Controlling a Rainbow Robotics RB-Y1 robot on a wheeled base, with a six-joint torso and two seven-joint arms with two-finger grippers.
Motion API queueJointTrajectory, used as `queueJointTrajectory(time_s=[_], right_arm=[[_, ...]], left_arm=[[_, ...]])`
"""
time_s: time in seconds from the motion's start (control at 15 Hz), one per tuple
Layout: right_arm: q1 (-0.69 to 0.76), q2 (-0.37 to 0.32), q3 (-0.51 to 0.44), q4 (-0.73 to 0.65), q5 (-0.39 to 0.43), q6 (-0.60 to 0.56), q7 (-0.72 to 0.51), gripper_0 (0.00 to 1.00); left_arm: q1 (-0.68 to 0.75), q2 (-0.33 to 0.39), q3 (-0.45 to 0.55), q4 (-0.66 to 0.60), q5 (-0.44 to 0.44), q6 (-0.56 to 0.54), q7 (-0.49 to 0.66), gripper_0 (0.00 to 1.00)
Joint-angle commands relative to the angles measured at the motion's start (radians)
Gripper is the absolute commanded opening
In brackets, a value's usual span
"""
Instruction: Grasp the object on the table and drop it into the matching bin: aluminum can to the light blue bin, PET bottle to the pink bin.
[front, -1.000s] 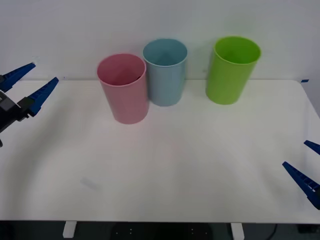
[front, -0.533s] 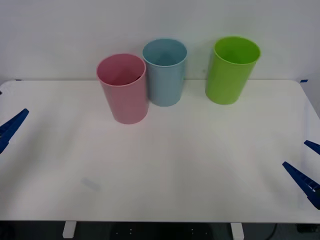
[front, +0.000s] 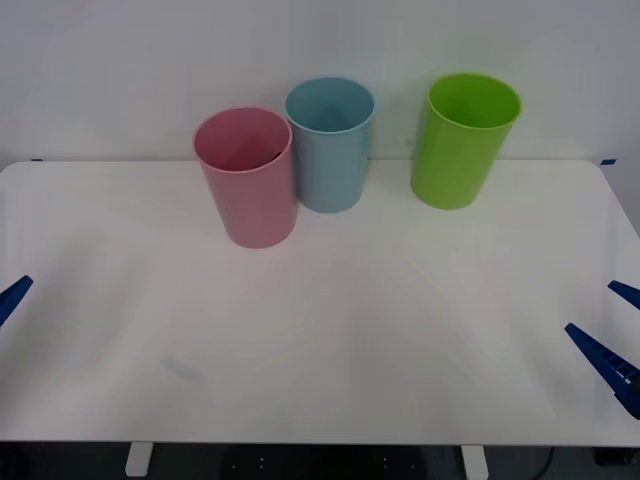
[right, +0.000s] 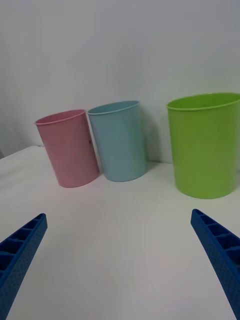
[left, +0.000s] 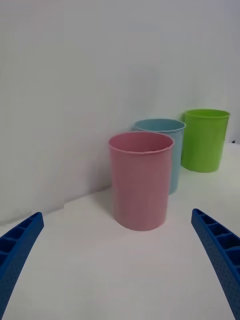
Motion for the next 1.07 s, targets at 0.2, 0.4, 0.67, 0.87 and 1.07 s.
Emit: queueJointTrajectory(time_s=[0.2,0.4,0.67,0.87,1.07], right_arm=[[0.000,0.000,0.000,0.000,0.000,0.000,0.000,1.00],[0.000,0.000,0.000,0.000,0.000,0.000,0.000,1.00],[0.000,0.000,0.000,0.000,0.000,0.000,0.000,1.00],[0.000,0.000,0.000,0.000,0.000,0.000,0.000,1.00],[0.000,0.000,0.000,0.000,0.000,0.000,0.000,1.00]], left_arm=[[0.040,0.002,0.008,-0.001,-0.062,-0.015,-0.043,1.00],[0.063,0.002,0.015,0.002,-0.099,-0.018,-0.102,1.00],[0.088,0.002,0.013,0.002,-0.081,-0.007,-0.092,1.00],[0.091,0.000,-0.002,0.002,-0.081,0.011,-0.084,1.00],[0.091,0.000,-0.002,0.002,-0.081,0.011,-0.084,1.00]])
